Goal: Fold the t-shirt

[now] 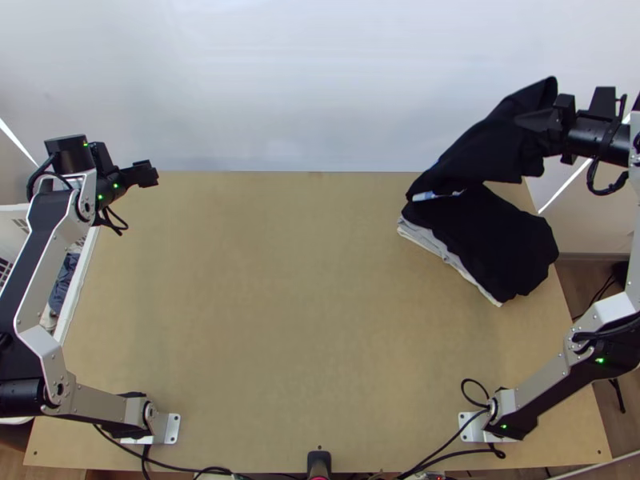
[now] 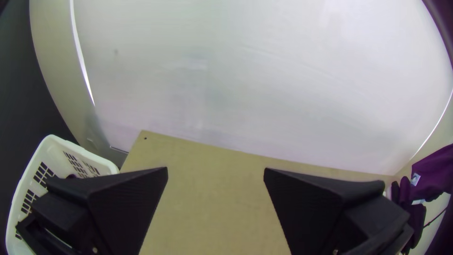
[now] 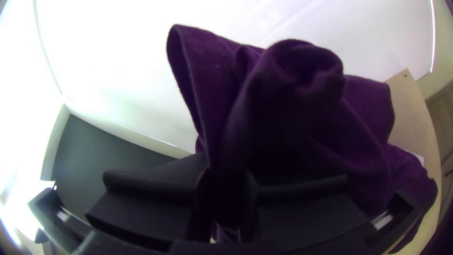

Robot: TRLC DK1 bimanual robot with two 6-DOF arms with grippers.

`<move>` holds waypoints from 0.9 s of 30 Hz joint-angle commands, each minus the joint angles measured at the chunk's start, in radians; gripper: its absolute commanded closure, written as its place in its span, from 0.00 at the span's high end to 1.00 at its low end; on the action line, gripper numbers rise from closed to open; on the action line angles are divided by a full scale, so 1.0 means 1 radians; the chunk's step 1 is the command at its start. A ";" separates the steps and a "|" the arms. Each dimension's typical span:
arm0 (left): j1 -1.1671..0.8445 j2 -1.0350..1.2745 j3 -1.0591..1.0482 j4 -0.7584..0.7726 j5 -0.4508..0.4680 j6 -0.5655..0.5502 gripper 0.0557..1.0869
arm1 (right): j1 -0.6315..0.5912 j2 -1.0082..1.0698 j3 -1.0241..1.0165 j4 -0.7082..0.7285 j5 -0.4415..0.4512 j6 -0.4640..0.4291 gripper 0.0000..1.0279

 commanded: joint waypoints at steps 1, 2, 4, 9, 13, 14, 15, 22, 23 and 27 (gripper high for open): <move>-0.003 -0.018 -0.013 0.000 -0.001 0.000 0.96 | -0.046 -0.015 -0.075 -0.024 -0.004 -0.055 0.03; -0.003 -0.021 -0.016 0.000 -0.001 0.000 0.96 | -0.054 -0.015 -0.093 -0.024 -0.004 -0.061 0.03; -0.003 -0.026 -0.020 0.000 -0.001 0.001 0.96 | -0.066 -0.015 -0.125 -0.024 -0.005 -0.081 0.03; 0.004 -0.036 -0.030 0.000 -0.001 0.001 0.96 | -0.064 -0.019 -0.125 -0.024 -0.007 -0.096 0.03; 0.009 -0.044 -0.031 0.000 -0.001 0.001 0.96 | -0.038 -0.010 -0.066 -0.024 -0.007 -0.095 0.03; 0.011 -0.046 -0.033 0.000 -0.001 0.001 0.96 | -0.031 -0.003 -0.047 -0.024 -0.007 -0.092 0.03; 0.011 -0.047 -0.034 0.000 -0.001 0.001 0.96 | -0.022 0.005 -0.029 -0.024 -0.007 -0.082 0.03; 0.024 -0.059 -0.042 0.000 -0.001 0.001 0.96 | 0.021 0.047 0.016 -0.011 -0.005 -0.067 0.03; 0.026 -0.059 -0.042 0.000 -0.001 0.001 0.96 | 0.026 0.054 0.016 -0.010 -0.005 -0.067 0.03; 0.029 -0.066 -0.046 0.000 -0.001 0.005 0.96 | 0.032 0.085 0.003 -0.004 -0.004 -0.070 0.03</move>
